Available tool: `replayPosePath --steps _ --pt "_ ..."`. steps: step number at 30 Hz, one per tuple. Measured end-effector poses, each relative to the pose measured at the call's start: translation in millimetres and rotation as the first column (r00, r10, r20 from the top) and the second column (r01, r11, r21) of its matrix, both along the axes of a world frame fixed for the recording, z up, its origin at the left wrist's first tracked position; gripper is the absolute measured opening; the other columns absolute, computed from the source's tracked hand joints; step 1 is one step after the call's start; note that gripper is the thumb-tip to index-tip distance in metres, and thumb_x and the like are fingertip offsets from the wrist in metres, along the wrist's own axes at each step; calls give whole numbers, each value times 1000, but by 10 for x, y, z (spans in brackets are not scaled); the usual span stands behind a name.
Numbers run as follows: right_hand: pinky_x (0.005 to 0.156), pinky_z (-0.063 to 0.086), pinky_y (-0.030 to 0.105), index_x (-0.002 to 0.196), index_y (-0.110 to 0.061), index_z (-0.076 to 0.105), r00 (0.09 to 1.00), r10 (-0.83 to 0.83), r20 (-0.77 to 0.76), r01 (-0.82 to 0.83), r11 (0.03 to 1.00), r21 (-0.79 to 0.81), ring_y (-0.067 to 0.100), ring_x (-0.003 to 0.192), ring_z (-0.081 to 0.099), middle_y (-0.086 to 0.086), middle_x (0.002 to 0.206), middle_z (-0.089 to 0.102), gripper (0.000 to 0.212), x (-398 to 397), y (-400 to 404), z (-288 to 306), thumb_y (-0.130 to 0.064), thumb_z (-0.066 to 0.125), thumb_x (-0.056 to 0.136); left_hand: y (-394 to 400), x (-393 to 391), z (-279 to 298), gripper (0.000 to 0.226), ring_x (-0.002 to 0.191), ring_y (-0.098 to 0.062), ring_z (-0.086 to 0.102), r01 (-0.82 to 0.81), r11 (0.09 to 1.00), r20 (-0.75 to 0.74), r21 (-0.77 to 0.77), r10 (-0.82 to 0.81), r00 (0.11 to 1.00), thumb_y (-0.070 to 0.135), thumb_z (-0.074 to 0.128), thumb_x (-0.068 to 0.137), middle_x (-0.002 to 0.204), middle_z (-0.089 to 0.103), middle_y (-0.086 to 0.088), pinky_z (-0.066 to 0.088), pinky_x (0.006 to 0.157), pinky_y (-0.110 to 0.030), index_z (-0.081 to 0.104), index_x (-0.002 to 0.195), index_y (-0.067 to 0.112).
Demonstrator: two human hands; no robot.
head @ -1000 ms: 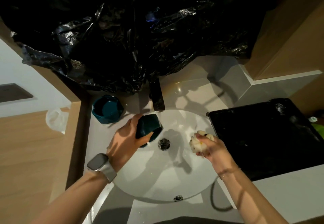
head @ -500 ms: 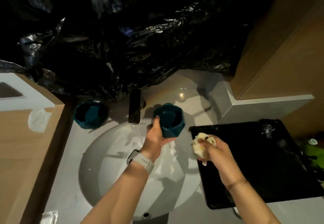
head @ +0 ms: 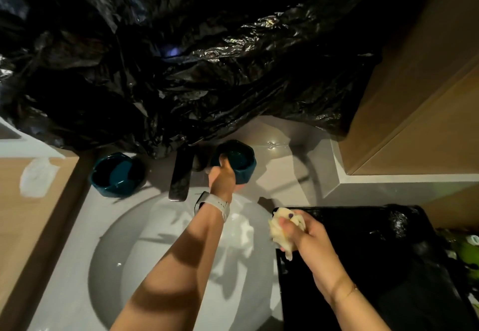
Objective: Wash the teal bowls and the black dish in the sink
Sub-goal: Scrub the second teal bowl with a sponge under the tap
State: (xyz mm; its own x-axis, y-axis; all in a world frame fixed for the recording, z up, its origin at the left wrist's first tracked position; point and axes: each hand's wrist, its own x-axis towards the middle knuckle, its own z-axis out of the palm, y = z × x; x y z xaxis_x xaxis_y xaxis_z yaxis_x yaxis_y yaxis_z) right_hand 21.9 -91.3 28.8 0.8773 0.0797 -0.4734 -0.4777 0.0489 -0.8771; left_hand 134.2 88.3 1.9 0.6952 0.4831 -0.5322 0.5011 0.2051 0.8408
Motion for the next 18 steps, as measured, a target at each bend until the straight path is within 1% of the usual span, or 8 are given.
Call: replayPosePath --steps 3,6,8,10,13,15,16,18 --pt "52 46 24 97 -6 66 999 -13 31 13 1000 5 23 67 56 15 75 63 14 -1 -18 43 -19 61 92 64 -29 -5 52 103 -40 67 117 993 -62 -6 -117 991 38 37 105 115 61 -24 60 80 -47 48 127 -8" --pt "63 49 10 97 -19 70 996 -2 92 5 999 -40 6 77 68 -3 85 74 15 -42 -61 113 -19 55 95 141 -48 -59 41 97 -45 69 132 988 -102 86 -123 987 23 35 105 113 63 -29 59 83 -49 49 122 -12" --pt "73 50 10 101 -20 70 992 4 130 3 998 -56 0 86 68 -5 91 75 18 -93 -96 167 -17 54 96 156 -49 -69 35 92 -46 69 132 985 -108 107 -120 987 18 35 104 108 66 -27 57 86 -52 50 116 -11" --pt "78 53 15 105 -20 70 988 11 152 -1 998 -67 3 91 68 -6 95 75 19 -158 -143 188 -15 54 95 186 -37 -138 33 92 -44 69 129 984 -108 123 -116 987 19 37 102 106 68 -28 56 88 -52 52 113 -9" --pt "76 52 15 107 -23 70 981 -25 191 37 997 -62 5 93 69 -8 97 75 21 -277 -238 239 -13 55 94 180 -99 -277 40 99 -38 65 126 976 -100 179 -110 989 30 44 96 111 64 -25 53 94 -49 52 117 -4" --pt "74 52 14 108 -22 69 975 -41 218 57 996 -67 4 92 69 -10 97 75 22 -361 -347 272 -10 56 93 101 -296 -319 45 100 -42 63 133 957 -79 256 -117 990 44 51 83 112 62 -26 52 93 -52 51 109 7" --pt "70 52 14 107 -21 68 973 -58 222 76 995 -71 3 89 70 -11 94 75 23 -402 -419 270 -9 56 93 39 -435 -334 41 100 -44 63 129 959 -45 252 -121 992 44 55 80 113 61 -27 53 91 -53 52 106 11" --pt "68 53 13 102 -24 69 967 -109 229 133 987 -91 3 85 70 -14 88 75 23 -504 -590 249 -7 58 91 -237 -836 -115 18 101 -36 63 174 967 31 187 -183 983 22 59 91 115 60 -17 52 89 -43 54 107 15"
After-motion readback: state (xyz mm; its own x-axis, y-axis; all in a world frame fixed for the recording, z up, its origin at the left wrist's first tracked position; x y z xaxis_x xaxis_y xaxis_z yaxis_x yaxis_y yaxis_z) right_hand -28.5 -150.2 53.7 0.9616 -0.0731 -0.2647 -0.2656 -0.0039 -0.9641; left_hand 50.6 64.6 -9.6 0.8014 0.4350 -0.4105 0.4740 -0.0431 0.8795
